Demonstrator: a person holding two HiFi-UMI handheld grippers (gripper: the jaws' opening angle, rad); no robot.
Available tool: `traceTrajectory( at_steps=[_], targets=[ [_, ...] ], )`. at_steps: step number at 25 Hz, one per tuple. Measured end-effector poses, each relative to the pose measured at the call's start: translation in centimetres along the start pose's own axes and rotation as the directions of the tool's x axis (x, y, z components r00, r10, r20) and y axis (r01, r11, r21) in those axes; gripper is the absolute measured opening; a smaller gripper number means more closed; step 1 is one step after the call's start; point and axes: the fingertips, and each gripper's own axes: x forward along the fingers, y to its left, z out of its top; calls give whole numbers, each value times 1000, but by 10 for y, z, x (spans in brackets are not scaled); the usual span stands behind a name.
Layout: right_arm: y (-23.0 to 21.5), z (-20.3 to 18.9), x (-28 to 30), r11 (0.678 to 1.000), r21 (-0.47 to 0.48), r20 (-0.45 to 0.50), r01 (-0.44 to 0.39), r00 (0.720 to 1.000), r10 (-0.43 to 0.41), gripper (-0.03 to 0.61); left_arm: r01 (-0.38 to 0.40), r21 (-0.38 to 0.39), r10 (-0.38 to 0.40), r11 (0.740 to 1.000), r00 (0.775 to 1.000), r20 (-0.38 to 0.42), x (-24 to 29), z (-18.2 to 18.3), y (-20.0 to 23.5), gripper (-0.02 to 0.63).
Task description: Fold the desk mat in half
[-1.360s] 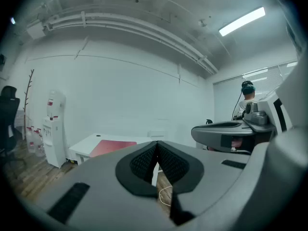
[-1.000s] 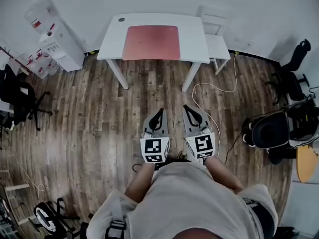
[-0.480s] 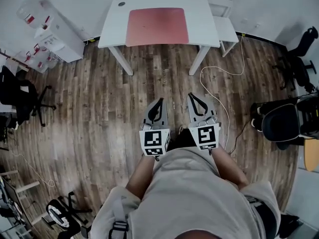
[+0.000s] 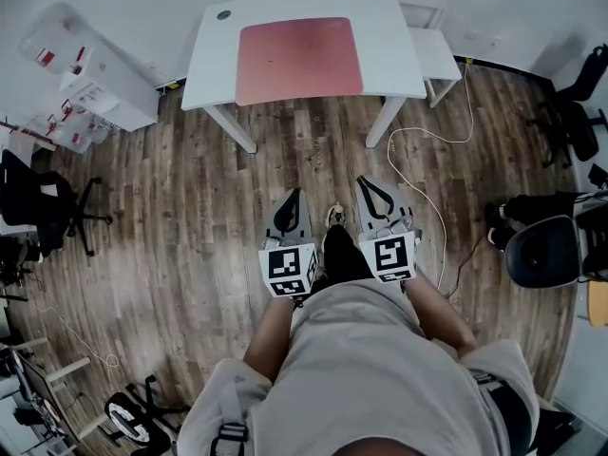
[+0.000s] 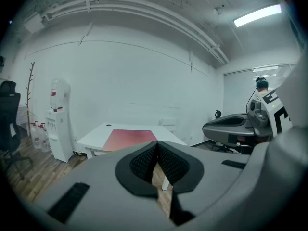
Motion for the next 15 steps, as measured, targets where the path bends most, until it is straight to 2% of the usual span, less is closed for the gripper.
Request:
traceTrajectory(
  at_steps=[5, 15],
  targets=[
    [-36, -11, 53, 1000, -25, -30, 8, 1000, -9, 41, 20, 13, -20, 1000, 999, -33, 63, 6, 10, 12],
    [-88, -38, 149, 1000, -6, -102, -22, 995, 21, 41, 24, 52, -15, 998, 985, -170, 166, -8, 44, 12]
  ],
)
